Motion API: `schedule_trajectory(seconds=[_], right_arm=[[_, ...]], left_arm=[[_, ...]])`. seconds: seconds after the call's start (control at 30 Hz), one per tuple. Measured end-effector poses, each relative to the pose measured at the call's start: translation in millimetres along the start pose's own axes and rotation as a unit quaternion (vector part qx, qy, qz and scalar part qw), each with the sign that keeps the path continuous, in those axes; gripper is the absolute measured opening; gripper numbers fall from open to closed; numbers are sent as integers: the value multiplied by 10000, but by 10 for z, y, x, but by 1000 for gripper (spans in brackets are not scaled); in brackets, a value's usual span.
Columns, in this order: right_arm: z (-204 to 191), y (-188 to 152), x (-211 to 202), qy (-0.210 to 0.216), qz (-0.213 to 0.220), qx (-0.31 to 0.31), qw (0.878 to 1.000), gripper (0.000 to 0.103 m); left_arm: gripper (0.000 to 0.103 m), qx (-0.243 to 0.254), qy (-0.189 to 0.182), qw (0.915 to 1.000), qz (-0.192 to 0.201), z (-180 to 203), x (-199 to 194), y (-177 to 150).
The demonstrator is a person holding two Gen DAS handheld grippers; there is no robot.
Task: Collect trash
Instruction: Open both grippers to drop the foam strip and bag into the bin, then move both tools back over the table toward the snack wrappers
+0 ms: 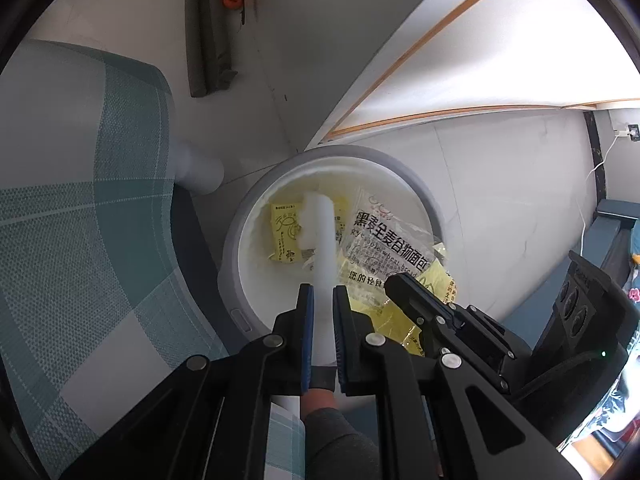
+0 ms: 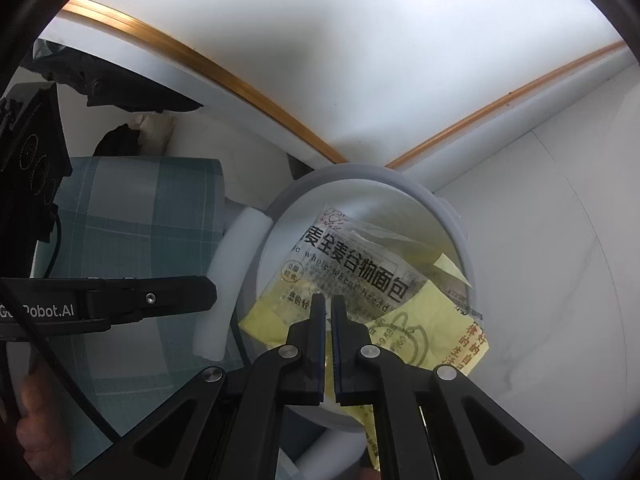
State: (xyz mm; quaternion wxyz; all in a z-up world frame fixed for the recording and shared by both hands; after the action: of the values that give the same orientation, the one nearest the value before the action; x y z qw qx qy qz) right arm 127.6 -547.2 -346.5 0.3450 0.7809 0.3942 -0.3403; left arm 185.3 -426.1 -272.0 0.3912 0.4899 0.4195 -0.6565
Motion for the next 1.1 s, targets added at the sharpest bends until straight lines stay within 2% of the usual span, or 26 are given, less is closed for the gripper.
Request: schedule_trajectory(seconds=[0.17,0.3,0.4,0.5,0.57,0.8,0.93,1.1], right_arm=[[71,-3,-9,129,-25,64,9999,6],[125,-12,-99,151,102,103,9998,22],[144,-21,-196,165,185,151,9996,24],[171,-74,-338,92,283,172,9994,31],[178,-117,-426,43,343,186,9992,34],[196,-254,-860,-213,632,182,9976,48],[160,-292,-1137,-349,781,196,9961,51],[-20,-251,-1529,-610,1126,-66,9918,56]], left_arm=[[11,-141,172,9998,-22,-20,11,23],[13,-115,192,9997,7,-8,-19,-18],[16,60,240,9997,43,47,-47,-70],[30,262,260,9992,165,120,-110,-123],[42,422,324,9981,304,166,-176,-162],[44,667,231,9934,907,232,-496,-360],[63,797,264,9870,1369,277,-764,-494],[66,1004,301,9754,1937,323,-1116,-669]])
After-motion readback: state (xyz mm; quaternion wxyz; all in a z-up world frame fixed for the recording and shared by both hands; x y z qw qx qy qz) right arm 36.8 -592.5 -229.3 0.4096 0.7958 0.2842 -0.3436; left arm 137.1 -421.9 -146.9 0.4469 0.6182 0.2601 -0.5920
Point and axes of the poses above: each gripper's, at about its wrist camera, not at the fingertips, and x roughly the way its jaws point, z to its right, y to its top, the point moved 2 cm from there along x, roughly the way its jaws point, and after that the axes turned 8 degrees about -x, right-handed, at the moved point
